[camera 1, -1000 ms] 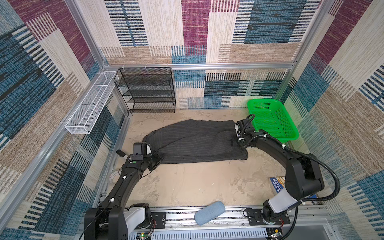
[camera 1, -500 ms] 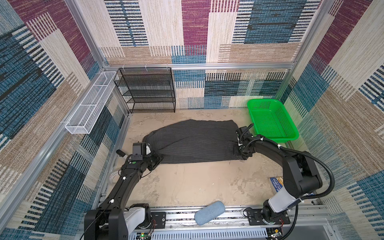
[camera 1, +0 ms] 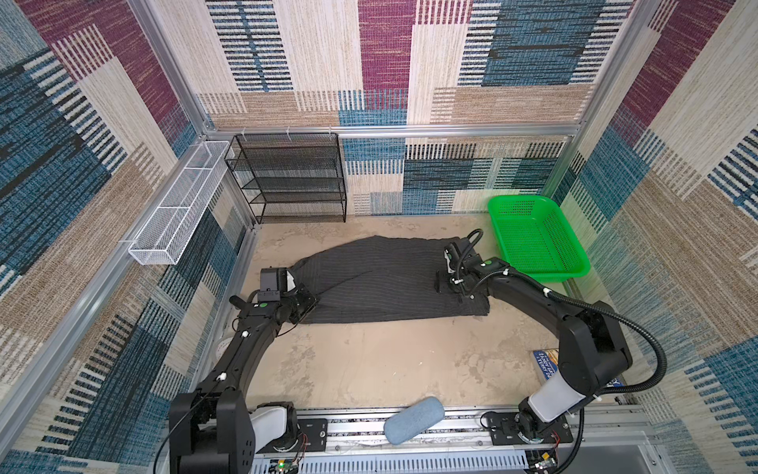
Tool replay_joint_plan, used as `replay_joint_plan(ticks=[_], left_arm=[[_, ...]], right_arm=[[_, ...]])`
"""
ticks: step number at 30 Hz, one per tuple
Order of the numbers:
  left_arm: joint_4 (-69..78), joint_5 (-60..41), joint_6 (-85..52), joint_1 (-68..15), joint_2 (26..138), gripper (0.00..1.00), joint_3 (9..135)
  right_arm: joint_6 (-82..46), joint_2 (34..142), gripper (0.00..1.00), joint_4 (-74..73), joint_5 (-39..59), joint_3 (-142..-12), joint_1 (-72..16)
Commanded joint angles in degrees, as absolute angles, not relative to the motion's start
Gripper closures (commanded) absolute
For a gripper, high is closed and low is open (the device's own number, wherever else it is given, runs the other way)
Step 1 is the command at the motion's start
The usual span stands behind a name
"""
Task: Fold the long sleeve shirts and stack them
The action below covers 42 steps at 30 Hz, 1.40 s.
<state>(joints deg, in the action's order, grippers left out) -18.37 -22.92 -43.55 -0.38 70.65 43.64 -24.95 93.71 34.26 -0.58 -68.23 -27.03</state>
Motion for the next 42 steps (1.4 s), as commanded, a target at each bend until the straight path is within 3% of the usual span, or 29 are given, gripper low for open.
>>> replay_joint_plan(ticks=[1,11,20,32,42], left_arm=[[-14.1,-22.4,-45.5,-2.5,73.0,1.0,43.8],[-2.5,-17.6,-48.7,-3.6,84.8,1.0,41.4],[-0.9,-12.2,-48.6,-2.9,92.4,1.0,43.4],[-5.5,-10.9,-47.8,-0.7,91.3,1.0,44.7],[-13.4,-14.5,-46.9,-0.7,78.0,1.0,47.5]], right_arm=[[-28.3,94.7,0.42,27.8,0.9,-68.6,-28.5],[-27.8,100.5,0.45,22.7,-0.5,-65.5,-28.0],[-29.3,96.2,0.46,17.4,-0.9,-54.1,-21.4],[-24.8,94.2,0.47,18.5,0.7,-53.4,-13.0],[-24.3,85.2,0.48,21.8,6.4,-56.9,-14.2]])
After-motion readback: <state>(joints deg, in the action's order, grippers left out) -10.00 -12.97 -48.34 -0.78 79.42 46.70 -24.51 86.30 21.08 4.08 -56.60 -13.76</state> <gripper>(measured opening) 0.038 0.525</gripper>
